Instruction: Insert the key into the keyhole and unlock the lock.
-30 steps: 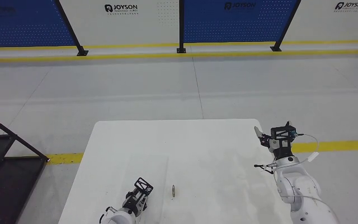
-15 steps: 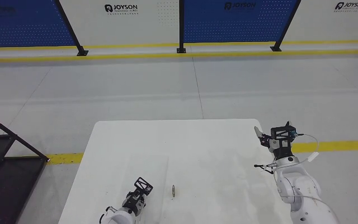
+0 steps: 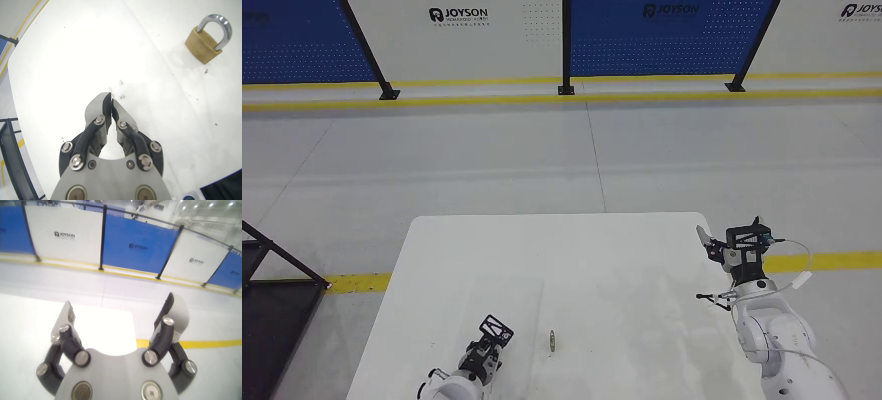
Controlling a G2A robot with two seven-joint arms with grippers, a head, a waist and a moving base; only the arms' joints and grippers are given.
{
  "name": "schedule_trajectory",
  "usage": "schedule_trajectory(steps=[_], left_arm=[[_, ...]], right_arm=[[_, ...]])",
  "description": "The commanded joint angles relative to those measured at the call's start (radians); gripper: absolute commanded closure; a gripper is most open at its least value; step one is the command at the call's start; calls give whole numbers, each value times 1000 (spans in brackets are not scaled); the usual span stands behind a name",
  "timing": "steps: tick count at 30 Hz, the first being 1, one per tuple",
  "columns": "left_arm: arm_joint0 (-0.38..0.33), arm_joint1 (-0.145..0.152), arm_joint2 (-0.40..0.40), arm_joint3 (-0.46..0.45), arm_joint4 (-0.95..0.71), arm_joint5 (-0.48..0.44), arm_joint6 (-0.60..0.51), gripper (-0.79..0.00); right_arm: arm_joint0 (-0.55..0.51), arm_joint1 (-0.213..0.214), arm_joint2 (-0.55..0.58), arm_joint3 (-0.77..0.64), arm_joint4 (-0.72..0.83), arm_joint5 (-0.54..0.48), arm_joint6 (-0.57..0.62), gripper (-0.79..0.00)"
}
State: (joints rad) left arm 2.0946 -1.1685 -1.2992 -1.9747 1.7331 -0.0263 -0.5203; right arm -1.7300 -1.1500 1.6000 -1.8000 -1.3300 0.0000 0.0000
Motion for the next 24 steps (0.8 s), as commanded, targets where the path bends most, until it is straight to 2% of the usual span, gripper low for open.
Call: schedule_trajectory(steps=[1, 6, 11, 14, 19, 24], left_arm=[[8, 1, -11, -20, -21, 2, 9, 0], [49, 5, -78, -110, -140, -23, 101, 0], [105, 16, -178, -144, -281, -144, 330, 0], [126, 22, -251, -122, -402, -261, 501, 0], [139, 32, -356, -27, -607, -512, 751, 0], [116, 35, -397, 70, -644, -626, 908, 0]], right_arm=[[0, 0, 0, 0, 0, 0, 0, -785], [0, 0, 0, 0, 0, 0, 0, -785], [0, 0, 0, 0, 1, 0, 0, -785], [-10, 0, -8, -8, -26, -32, -6, -785], [-74, 1, -72, -85, -125, -95, -19, -785], [-171, 2, -191, -175, -307, -156, -47, -785]])
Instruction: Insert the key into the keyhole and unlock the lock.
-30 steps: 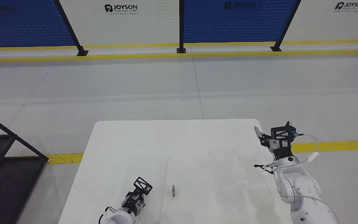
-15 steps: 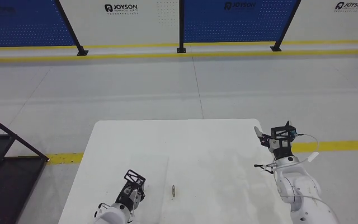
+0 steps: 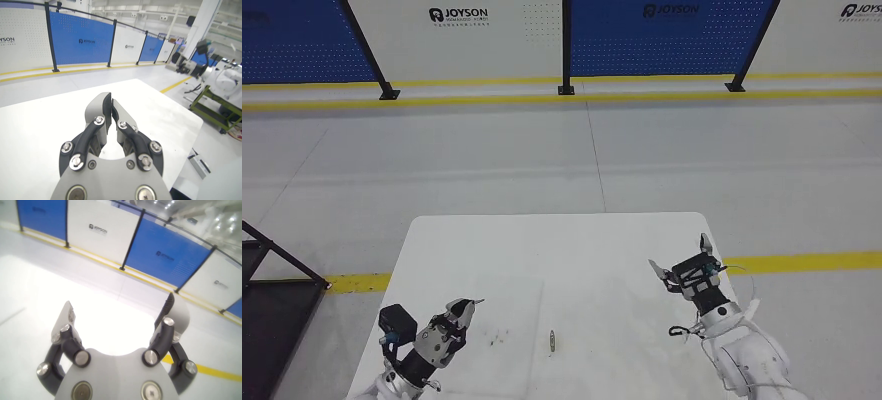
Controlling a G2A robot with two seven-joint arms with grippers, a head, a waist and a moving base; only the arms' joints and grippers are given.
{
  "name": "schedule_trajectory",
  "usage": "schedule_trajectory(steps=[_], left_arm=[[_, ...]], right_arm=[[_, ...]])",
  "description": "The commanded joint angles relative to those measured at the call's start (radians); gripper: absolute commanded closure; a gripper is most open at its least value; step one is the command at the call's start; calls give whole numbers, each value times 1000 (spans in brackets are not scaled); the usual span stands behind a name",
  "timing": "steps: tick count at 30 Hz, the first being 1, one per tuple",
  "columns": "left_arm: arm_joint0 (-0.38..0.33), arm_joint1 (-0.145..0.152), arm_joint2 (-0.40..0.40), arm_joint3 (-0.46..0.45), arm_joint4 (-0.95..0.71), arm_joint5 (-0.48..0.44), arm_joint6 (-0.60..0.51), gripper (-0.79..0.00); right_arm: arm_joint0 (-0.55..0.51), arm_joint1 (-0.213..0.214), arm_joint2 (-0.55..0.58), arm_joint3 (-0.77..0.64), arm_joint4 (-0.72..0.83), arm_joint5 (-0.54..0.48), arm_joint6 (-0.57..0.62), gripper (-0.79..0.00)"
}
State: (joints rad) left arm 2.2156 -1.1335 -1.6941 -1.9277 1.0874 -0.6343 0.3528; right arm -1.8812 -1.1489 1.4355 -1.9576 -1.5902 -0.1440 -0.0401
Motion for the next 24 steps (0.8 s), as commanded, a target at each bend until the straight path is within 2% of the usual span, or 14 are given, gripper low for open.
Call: schedule_trajectory(steps=[1, 4, 9, 16, 24], left_arm=[[-10, 0, -3, 40, -1, -32, 54, 0], [-14, 0, -5, 51, -3, -40, 66, 0], [-14, 0, -5, 51, -3, -40, 66, 0], [-14, 0, -5, 51, -3, -40, 66, 0], [-14, 0, -5, 51, -3, -40, 66, 0]], right_arm=[[-36, 1, -54, -32, -81, -26, -14, -785], [-83, 2, -141, -59, -175, -70, -34, -785], [-107, -4, -278, -43, -272, -71, -36, -785], [-42, -29, -444, 77, -292, -30, 5, -785], [-17, -35, -468, 99, -284, -23, 26, -785]])
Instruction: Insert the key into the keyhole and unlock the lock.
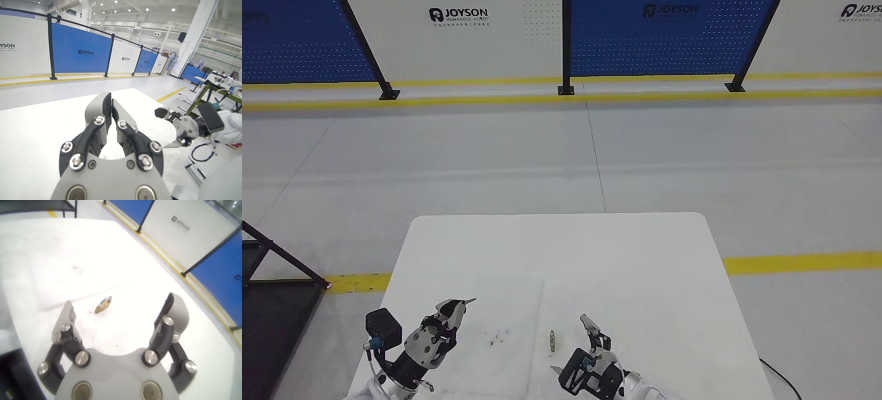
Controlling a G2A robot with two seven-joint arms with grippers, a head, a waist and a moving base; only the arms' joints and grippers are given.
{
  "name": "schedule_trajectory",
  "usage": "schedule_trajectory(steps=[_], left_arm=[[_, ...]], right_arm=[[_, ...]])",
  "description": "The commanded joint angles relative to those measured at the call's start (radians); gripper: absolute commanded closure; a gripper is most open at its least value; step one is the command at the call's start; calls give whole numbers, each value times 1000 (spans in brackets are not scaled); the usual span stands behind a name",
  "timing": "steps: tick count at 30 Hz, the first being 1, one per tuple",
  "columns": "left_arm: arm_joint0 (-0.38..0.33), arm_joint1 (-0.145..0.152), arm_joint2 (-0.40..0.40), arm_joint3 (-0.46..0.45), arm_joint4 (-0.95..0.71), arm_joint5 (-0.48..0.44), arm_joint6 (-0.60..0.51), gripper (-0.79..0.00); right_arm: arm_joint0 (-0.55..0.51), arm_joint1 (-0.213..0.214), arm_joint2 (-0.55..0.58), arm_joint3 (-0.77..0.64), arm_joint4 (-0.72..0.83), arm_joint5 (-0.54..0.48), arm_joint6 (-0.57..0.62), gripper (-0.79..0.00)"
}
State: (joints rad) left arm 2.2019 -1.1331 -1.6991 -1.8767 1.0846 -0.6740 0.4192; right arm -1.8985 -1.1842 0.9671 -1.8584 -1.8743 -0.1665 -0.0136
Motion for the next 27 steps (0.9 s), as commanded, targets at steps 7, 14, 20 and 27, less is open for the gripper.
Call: schedule_trajectory(steps=[7, 14, 20, 27], left_arm=[[0, 0, 0, 0, 0, 0, 0, 0], [-11, -1, 7, -2, -5, 12, -14, 0], [-15, -2, 14, -1, 0, 21, -19, 0], [-15, -2, 14, -1, 0, 21, -19, 0]], right_arm=[[4, 0, -2, 10, -8, 7, 5, -785], [72, -30, -111, 96, 68, 31, 50, -785], [144, -59, -166, 168, 169, 68, 143, -785], [177, -76, -187, 213, 208, 143, 216, -773]])
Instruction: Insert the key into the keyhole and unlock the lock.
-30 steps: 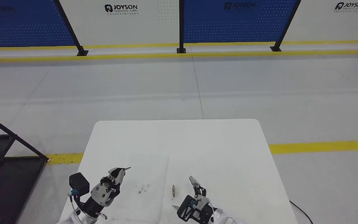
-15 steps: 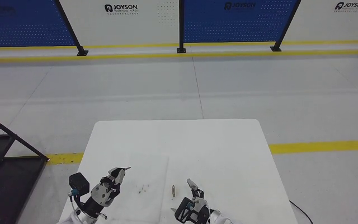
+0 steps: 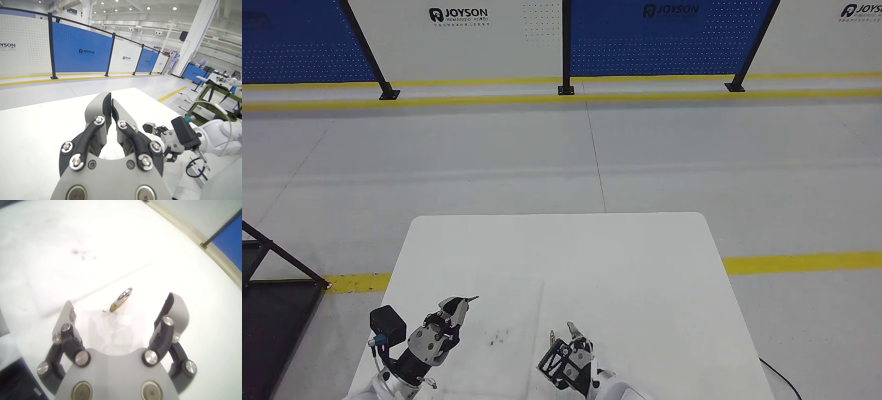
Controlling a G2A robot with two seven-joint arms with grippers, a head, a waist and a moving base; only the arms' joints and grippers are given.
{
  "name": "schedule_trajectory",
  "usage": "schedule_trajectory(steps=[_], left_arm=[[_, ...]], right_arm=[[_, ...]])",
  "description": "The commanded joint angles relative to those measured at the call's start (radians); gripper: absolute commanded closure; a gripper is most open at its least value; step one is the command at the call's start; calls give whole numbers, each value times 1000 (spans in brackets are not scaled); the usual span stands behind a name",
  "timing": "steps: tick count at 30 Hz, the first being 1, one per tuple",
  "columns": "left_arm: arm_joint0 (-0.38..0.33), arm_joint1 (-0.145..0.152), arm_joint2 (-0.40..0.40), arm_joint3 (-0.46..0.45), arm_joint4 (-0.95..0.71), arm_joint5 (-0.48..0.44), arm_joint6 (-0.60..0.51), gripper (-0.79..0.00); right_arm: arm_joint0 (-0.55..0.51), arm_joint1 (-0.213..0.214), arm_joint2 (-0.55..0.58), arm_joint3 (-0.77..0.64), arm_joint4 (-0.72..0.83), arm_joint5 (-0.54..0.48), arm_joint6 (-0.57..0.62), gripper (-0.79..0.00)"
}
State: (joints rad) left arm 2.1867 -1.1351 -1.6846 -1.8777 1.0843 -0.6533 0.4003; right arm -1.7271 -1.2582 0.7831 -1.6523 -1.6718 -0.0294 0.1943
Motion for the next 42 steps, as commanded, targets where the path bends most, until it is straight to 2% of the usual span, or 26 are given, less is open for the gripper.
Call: schedule_trajectory(steps=[1, 3, 4, 7, 13, 21, 24, 26, 27, 32, 35, 38, 42], left_arm=[[0, 0, 0, 0, 0, 0, 0, 0], [0, 0, 0, 0, 0, 0, 0, 0], [0, 0, 0, 0, 0, 0, 0, 0], [0, 0, 0, 0, 0, 0, 0, 0], [0, 0, 0, 0, 0, 0, 0, 0], [0, 0, 0, 0, 0, 0, 0, 0], [0, 0, 0, 0, 0, 0, 0, 0], [0, 0, 0, 0, 0, 0, 0, 0], [0, 0, 0, 0, 0, 0, 0, 0], [0, 0, 0, 0, 0, 0, 0, 0], [0, 0, 0, 0, 0, 0, 0, 0], [-8, -1, 5, -2, -11, 8, 0, 0], [-23, -3, 27, 10, -88, -43, 15, 0]], right_arm=[[12, -5, -7, 14, 12, 11, 14, -693], [27, -10, -16, 31, 31, 10, 19, -480], [34, -13, -21, 40, 37, 14, 20, -440], [54, -22, -33, 69, 56, 31, 23, -385], [79, -35, -45, 109, 86, 71, 24, -329], [92, -42, -53, 125, 94, 79, 29, -292], [98, -46, -56, 133, 101, 83, 32, -228], [102, -48, -58, 139, 104, 85, 34, -25], [104, -49, -59, 142, 107, 85, 34, 0], [104, -50, -56, 147, 112, 94, 13, 0], [81, -45, -34, 121, 133, 103, -64, 0], [38, -33, 8, 88, 211, 56, -240, 0], [-3, -11, 74, 79, 293, -96, -511, 0]])
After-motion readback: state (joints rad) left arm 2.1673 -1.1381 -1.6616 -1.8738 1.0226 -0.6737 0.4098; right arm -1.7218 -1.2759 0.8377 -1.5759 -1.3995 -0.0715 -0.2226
